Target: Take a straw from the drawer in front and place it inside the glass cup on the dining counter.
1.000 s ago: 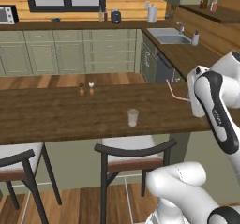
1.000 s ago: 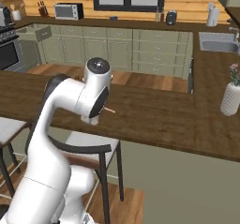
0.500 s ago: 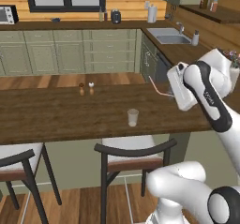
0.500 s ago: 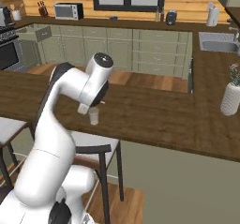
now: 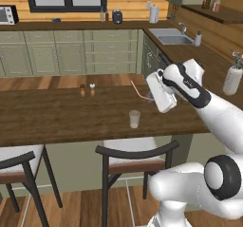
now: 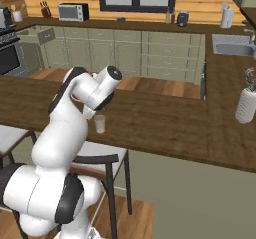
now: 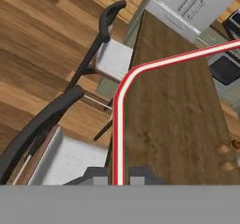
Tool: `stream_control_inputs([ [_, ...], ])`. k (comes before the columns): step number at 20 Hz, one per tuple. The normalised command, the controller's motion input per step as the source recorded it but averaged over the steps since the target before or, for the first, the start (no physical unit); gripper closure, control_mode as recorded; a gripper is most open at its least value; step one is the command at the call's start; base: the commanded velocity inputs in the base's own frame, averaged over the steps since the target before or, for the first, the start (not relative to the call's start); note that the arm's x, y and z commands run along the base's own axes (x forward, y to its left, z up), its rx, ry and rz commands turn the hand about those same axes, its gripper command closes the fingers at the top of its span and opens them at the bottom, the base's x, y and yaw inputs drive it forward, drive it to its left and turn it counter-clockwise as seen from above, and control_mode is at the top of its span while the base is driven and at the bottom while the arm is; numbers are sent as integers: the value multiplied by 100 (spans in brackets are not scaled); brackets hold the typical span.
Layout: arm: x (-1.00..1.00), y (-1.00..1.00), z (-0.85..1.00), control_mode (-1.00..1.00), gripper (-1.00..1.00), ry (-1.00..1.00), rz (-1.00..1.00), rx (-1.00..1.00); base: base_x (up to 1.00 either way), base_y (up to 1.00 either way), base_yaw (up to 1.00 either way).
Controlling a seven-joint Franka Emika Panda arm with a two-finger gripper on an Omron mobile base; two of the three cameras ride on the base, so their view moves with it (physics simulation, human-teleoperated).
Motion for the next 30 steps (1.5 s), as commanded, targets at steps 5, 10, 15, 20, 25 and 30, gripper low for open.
stream_control_inputs([
  [5,60,-13,-9,-100,100,9,40,28,0,0,0],
  [10,62,-3,-2,-100,100,10,36,35,0,0,0],
  [15,40,0,-18,-100,100,8,12,17,0,0,0],
  [20,0,0,-31,-100,100,7,2,6,0,0,0],
  [25,19,13,-20,-100,100,21,0,15,0,0,0],
  [30,14,7,-23,-100,100,18,0,14,0,0,0],
])
